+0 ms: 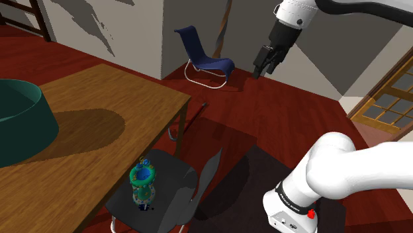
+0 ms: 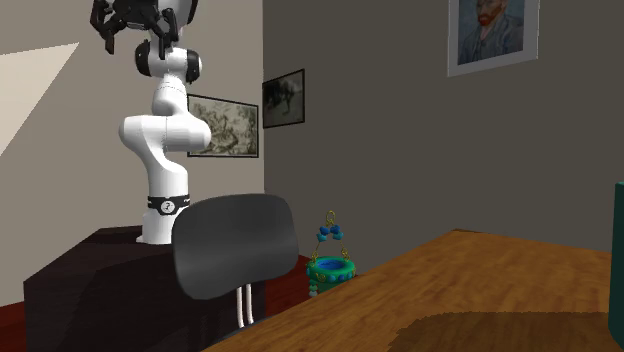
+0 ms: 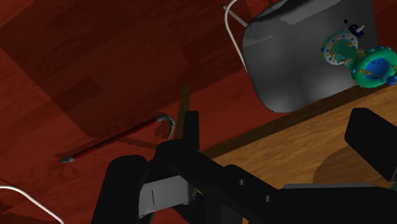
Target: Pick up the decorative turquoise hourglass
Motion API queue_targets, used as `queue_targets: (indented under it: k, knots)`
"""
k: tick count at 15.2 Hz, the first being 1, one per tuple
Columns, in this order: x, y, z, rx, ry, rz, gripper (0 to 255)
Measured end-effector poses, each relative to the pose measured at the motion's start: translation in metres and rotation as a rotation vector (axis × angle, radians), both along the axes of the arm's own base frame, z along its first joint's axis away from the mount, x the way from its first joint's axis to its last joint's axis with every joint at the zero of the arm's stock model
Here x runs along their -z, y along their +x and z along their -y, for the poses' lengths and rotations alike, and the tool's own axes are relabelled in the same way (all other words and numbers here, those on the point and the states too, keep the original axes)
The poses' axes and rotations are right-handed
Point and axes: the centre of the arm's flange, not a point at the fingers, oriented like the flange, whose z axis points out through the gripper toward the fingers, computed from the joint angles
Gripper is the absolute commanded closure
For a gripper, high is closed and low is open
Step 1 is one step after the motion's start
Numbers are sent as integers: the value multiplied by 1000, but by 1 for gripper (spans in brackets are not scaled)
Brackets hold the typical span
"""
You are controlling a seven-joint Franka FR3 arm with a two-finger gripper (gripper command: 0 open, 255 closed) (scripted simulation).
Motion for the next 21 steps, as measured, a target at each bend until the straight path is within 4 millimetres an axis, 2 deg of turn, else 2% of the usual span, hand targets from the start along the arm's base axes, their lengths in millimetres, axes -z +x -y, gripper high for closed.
queue_targets:
  k: [2,4,9,20,21]
  knots:
    - [4,0,-4,3,2,3,0]
    - [20,4,-17,13,8,14,0]
    - [68,6,-59,45,27,49,0]
    - [167,32,-157,117,69,127,0]
    - [176,36,-161,124,73,134,0]
